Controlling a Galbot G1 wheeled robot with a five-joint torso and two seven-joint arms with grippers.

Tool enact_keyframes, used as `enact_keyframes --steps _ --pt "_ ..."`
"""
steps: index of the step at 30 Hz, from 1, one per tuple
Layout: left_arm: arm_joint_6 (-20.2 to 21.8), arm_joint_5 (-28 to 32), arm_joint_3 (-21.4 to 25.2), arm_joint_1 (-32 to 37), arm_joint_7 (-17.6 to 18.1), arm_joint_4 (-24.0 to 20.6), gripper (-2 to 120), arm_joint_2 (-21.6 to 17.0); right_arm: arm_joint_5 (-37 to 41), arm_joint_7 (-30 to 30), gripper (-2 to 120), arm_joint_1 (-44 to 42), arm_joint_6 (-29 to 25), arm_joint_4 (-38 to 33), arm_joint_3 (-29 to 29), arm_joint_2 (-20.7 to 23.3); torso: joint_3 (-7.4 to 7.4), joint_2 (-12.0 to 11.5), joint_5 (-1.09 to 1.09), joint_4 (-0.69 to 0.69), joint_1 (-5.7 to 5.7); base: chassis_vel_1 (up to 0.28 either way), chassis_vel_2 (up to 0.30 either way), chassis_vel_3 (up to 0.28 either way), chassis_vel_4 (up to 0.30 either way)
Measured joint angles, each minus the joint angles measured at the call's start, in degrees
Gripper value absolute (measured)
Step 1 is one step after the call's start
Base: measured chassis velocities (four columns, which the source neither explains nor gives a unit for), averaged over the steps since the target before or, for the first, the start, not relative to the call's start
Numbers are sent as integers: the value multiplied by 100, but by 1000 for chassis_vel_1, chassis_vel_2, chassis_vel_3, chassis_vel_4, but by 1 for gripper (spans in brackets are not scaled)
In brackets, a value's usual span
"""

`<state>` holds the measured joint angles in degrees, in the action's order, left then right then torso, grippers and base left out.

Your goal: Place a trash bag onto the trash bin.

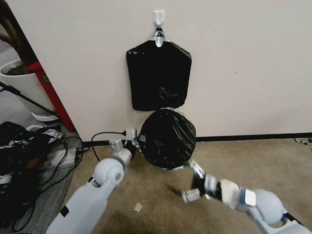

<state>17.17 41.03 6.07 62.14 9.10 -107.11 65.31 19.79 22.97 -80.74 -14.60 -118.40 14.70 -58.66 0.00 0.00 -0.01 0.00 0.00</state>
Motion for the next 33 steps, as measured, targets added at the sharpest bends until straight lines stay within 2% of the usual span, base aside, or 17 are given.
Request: enact_keyframes --steps 1,2,3,4,5,7,8,9,11,15,17,18,19,21,25,29,33 --pt "-136 -137 -29 130 -54 -33 2 21 22 -895 67 121 329 -55 -345 -156 0 0 0 0 0 0 0 0 0" --pt "-136 -137 -29 130 -54 -33 2 21 22 -895 67 121 329 -55 -345 -156 0 0 0 0 0 0 0 0 0" --pt "-266 -272 -53 237 -90 -59 2 46 54 -1767 62 233 623 -43 -601 -357 0 0 0 1 0 0 0 0 0" --pt "-361 -378 -65 316 -114 -74 2 69 63 -2206 58 285 766 3 -715 -498 0 0 0 1 0 0 0 0 0" --pt "-361 -378 -65 316 -114 -74 2 69 63 -2206 58 285 766 3 -715 -498 0 0 0 1 0 0 0 0 0" --pt "-628 -689 -97 559 -167 -129 2 159 -5 -3320 48 385 1116 247 -940 -979 0 0 1 0 0 0 0 0 0" --pt "-628 -689 -97 559 -167 -129 2 159 -5 -3320 48 385 1116 247 -940 -979 0 0 1 0 0 0 0 0 0" --pt "-729 -844 -107 677 -189 -169 2 209 -28 -3856 40 439 1306 390 -1011 -1266 0 0 1 0 0 0 0 0 0" --pt "-789 -964 -109 763 -201 -217 2 260 0 -4453 32 507 1509 538 -1042 -1609 0 0 0 0 0 0 0 0 0" --pt "-797 -1008 -105 794 -202 -250 2 293 18 -4820 24 529 1635 602 -1067 -1848 0 0 0 0 0 0 0 0 0" --pt "-795 -1035 -99 801 -202 -276 2 305 -111 -5075 12 521 1734 647 -1125 -2073 0 0 0 0 0 0 0 0 0" --pt "-795 -1035 -99 801 -202 -276 2 305 -111 -5075 12 521 1734 647 -1125 -2073 0 0 0 0 0 0 0 0 0" --pt "-792 -1055 -98 805 -200 -285 2 306 -203 -5199 5 512 1835 654 -1179 -2165 0 0 0 0 0 0 0 0 0" --pt "-780 -1102 -105 830 -200 -313 2 310 -255 -5469 0 524 2150 656 -1259 -2261 0 0 0 0 0 0 0 0 0" --pt "-782 -1208 -115 863 -213 -345 2 324 -148 -5790 0 614 2522 711 -1301 -2300 0 0 1 0 0 0 0 0 0" --pt "-919 -1574 -111 930 -331 -369 2 327 389 -6420 0 894 3130 936 -1228 -2323 0 0 1 0 0 0 0 0 0" --pt "-992 -1715 -92 962 -382 -397 2 307 497 -6654 0 1009 3290 1060 -1155 -2285 1 0 2 0 0 0 0 0 0"
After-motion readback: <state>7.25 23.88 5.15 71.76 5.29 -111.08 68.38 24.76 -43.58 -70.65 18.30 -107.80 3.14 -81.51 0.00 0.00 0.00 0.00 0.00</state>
